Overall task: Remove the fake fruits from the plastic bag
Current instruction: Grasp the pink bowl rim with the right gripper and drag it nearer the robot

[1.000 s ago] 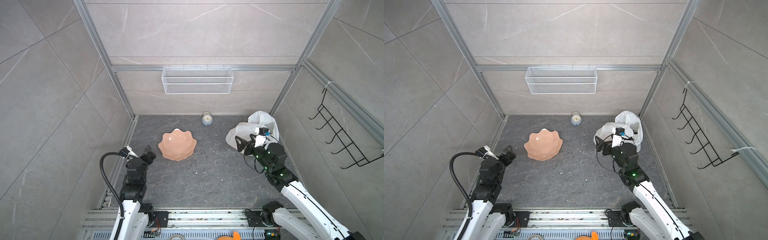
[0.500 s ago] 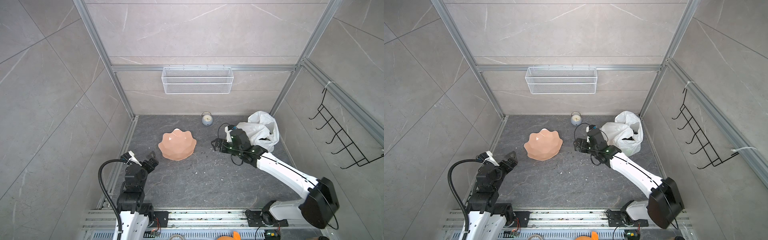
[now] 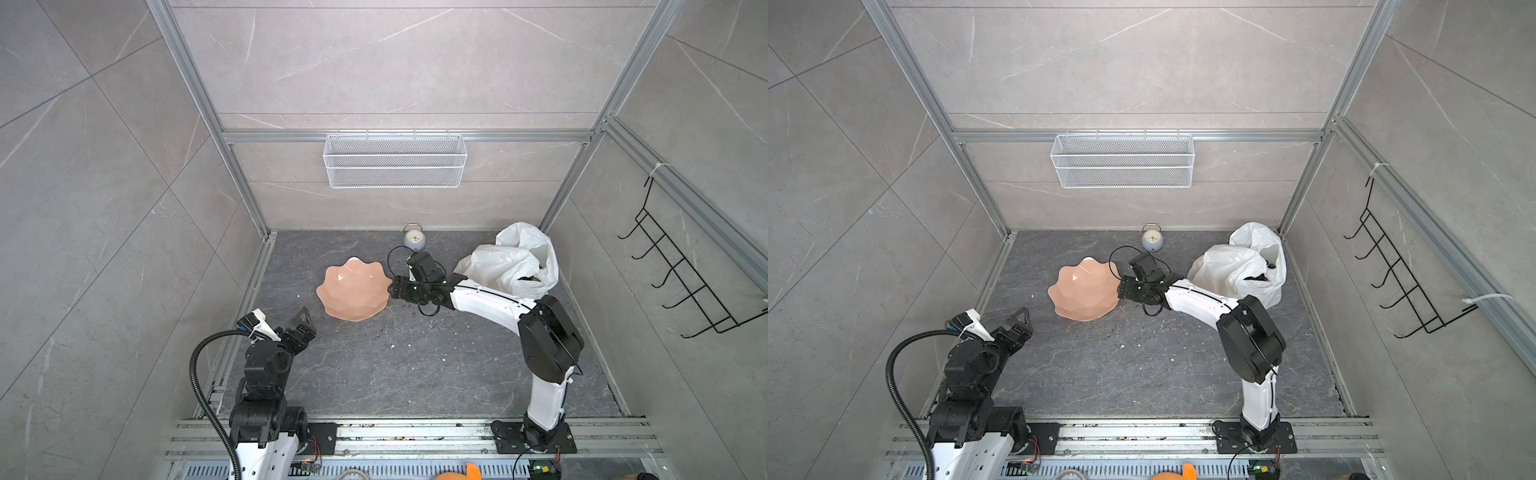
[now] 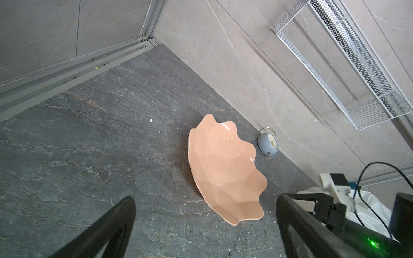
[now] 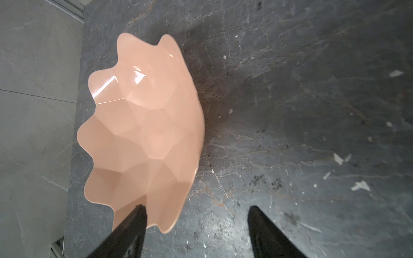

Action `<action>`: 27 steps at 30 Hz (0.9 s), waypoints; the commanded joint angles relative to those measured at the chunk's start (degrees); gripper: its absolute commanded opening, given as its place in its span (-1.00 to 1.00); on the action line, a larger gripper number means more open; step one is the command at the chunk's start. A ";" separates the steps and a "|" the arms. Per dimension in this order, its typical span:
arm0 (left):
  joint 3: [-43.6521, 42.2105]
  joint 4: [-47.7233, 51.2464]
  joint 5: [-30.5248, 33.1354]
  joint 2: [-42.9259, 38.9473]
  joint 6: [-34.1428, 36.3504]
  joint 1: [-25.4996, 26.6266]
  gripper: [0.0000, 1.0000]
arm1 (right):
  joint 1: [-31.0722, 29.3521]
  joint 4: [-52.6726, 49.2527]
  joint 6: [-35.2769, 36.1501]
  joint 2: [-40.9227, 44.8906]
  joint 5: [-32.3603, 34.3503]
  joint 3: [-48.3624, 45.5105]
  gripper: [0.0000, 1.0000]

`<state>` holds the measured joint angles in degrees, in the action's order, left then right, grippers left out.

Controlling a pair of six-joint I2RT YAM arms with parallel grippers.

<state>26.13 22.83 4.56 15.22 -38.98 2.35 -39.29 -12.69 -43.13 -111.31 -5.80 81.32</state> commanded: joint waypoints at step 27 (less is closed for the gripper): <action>-0.37 -0.94 2.12 1.06 1.07 1.10 1.00 | 0.41 -4.03 6.36 -10.39 0.93 10.39 -1.00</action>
<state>25.85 23.94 5.91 15.75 -38.98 3.27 -38.98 -13.69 -39.79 -125.75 -7.55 95.39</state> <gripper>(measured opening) 0.998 0.054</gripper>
